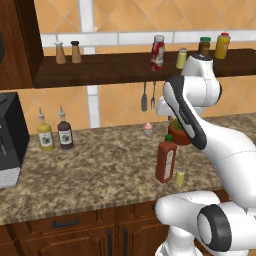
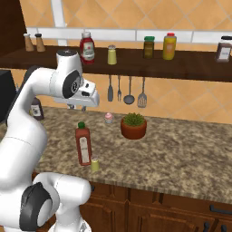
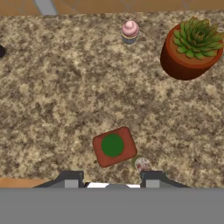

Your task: Put the shaker and condiment bottle from the counter next to their counterparts in the cabinet.

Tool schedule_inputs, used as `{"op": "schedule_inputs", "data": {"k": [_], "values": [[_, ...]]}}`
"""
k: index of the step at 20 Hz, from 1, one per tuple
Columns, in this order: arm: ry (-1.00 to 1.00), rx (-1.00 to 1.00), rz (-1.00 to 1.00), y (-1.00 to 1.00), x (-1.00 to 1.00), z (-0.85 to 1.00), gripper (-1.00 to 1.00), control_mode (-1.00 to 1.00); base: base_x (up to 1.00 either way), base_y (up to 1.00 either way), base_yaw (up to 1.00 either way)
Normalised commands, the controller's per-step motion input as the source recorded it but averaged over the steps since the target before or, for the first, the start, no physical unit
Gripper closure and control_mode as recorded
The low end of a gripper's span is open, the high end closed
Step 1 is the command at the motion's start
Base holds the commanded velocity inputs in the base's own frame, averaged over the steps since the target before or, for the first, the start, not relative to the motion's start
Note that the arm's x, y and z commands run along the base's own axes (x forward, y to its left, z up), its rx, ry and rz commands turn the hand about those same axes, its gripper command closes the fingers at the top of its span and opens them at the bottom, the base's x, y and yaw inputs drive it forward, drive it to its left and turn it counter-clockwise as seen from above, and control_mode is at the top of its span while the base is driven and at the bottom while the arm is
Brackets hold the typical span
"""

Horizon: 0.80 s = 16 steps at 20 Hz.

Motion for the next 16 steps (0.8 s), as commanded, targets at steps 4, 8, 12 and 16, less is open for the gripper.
{"op": "schedule_inputs", "data": {"k": [4,8,12,16], "values": [[0.00,0.00,0.01,0.00,-0.03,-0.14,-1.00,-1.00,0.00,0.00,0.00],[-0.02,0.00,0.00,-0.01,-0.26,-0.11,-1.00,-1.00,0.00,0.00,0.00],[-0.20,0.01,0.04,-0.14,-0.43,-0.27,-1.00,-1.00,0.00,0.00,0.00],[-0.26,0.09,0.06,-0.18,-0.54,-0.28,-1.00,-1.00,0.00,0.00,0.00]]}}
